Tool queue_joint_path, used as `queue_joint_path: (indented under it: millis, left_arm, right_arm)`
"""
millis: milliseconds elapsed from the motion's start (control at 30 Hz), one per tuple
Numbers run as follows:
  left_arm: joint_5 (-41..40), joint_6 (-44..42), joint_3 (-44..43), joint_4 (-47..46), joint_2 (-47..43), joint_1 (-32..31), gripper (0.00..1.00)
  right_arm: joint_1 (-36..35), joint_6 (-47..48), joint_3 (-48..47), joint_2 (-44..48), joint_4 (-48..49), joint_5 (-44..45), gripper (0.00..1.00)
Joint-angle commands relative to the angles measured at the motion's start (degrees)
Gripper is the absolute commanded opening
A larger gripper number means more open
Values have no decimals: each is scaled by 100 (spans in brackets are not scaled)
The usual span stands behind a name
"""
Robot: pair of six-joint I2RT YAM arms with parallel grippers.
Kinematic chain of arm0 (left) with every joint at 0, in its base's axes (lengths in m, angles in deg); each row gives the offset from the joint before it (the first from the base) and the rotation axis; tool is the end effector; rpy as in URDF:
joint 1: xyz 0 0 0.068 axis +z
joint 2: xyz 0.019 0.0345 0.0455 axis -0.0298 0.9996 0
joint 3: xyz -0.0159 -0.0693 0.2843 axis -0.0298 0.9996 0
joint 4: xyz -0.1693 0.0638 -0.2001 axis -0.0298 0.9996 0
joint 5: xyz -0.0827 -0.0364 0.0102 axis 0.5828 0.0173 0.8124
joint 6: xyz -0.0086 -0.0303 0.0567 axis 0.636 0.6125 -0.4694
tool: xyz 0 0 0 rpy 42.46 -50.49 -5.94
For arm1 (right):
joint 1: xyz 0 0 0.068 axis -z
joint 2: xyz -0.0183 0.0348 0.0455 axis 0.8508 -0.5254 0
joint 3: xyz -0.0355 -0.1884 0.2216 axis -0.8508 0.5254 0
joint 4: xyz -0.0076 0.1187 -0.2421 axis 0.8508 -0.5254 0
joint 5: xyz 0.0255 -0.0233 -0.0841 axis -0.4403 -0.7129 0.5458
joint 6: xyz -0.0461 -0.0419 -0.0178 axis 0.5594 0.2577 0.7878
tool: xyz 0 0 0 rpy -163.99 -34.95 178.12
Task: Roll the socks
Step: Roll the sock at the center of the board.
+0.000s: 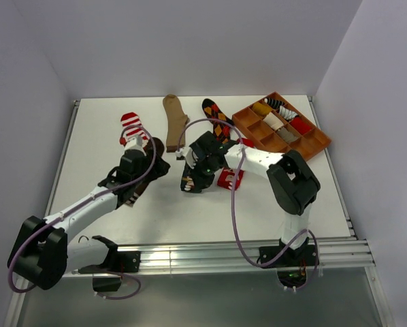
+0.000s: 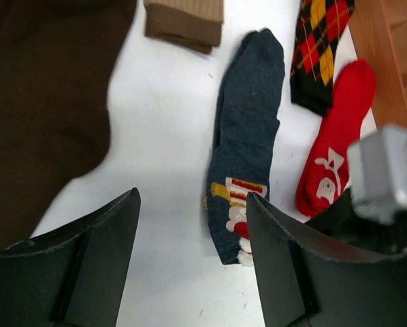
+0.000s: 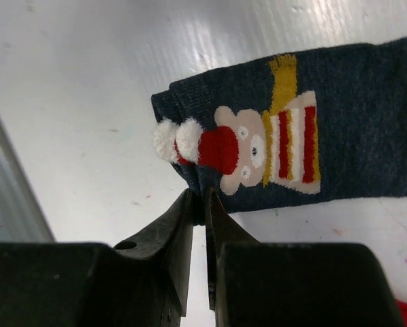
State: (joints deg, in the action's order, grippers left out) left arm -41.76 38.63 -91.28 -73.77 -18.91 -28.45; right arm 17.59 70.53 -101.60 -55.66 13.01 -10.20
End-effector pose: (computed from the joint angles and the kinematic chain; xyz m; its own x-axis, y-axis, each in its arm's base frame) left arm 0.2364 -0.1138 0.2233 -0.5988 -0.4820 -0.6396 -0.0619 0.8241 -0.5631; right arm 0.2828 0.2768 0.1817 -0.3688 -0.7335 -0.5709 -0.9286 0.2635 0.2613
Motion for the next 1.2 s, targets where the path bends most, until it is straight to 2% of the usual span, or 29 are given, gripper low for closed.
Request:
queue_joint_path:
  millis: [0,167,533,800,1167]
  left_arm:
    - [105,-107,213,-774,-51,-190,69]
    - [483,-326,389,-1583,89,-393,66]
    - [1538,-582,495,-3095,1205,-815,59]
    - [2206,-494,776,-4219,1942,-912,61]
    - [2434,-423,873,-4800,2585,-1035,60]
  right_arm:
    - [142,278,-429,-233,-778,-1109,15]
    - [300,340,-684,-549,-1217,-1559,13]
    - [845,234,-1212,-1340,-1895,-2385,12]
    - [1074,261,-1546,-1736,-2308,-2711,11]
    - [1276,155,-1678,-1929,-2422,-2895,11]
